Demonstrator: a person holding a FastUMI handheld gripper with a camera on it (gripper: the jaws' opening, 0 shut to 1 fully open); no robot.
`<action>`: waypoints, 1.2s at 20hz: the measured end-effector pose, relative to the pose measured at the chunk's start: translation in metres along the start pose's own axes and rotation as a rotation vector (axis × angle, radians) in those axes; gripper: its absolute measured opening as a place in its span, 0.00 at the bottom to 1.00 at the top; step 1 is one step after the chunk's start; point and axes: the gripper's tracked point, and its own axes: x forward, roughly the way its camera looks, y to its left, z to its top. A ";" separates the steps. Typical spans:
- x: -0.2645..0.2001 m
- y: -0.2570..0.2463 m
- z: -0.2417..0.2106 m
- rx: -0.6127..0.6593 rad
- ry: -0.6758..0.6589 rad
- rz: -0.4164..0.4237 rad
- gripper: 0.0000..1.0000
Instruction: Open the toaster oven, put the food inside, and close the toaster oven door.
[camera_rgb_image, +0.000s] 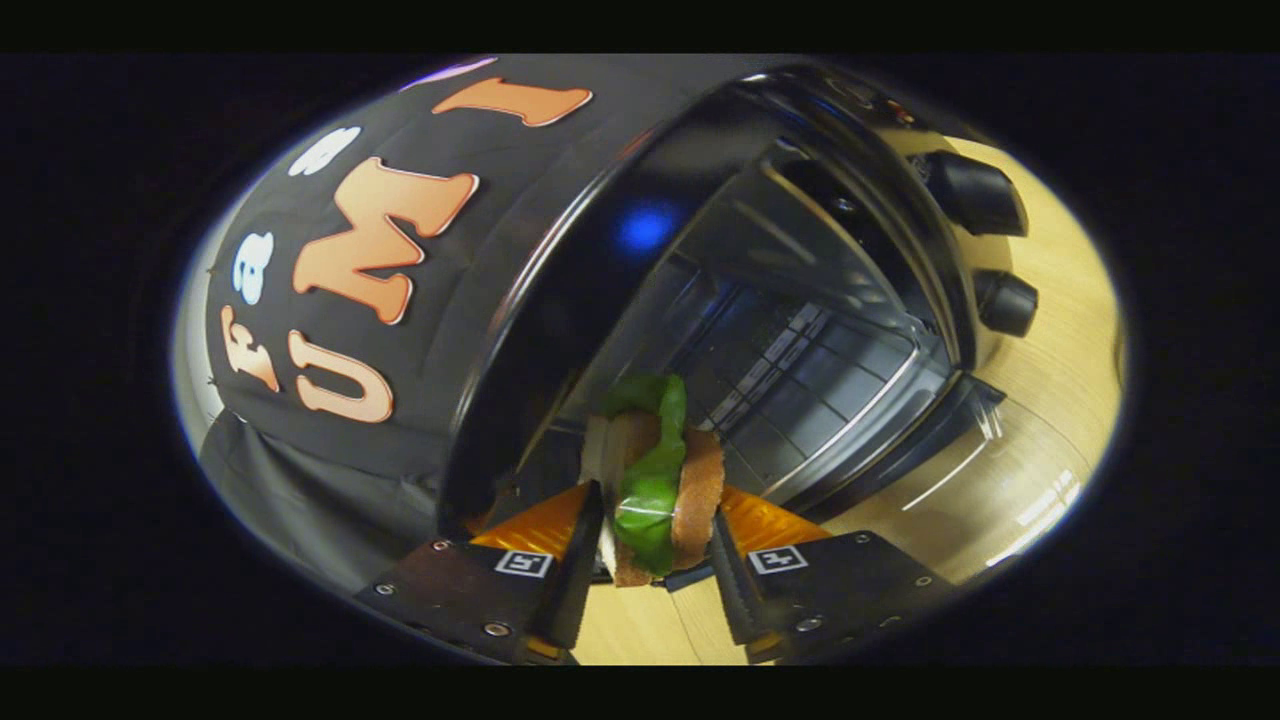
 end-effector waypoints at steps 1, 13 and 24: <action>-0.003 -0.002 -0.008 0.002 0.036 -0.014 0.59; -0.109 -0.052 -0.055 -0.256 0.286 -0.124 0.92; -0.177 -0.124 -0.111 -0.647 0.514 -0.207 0.87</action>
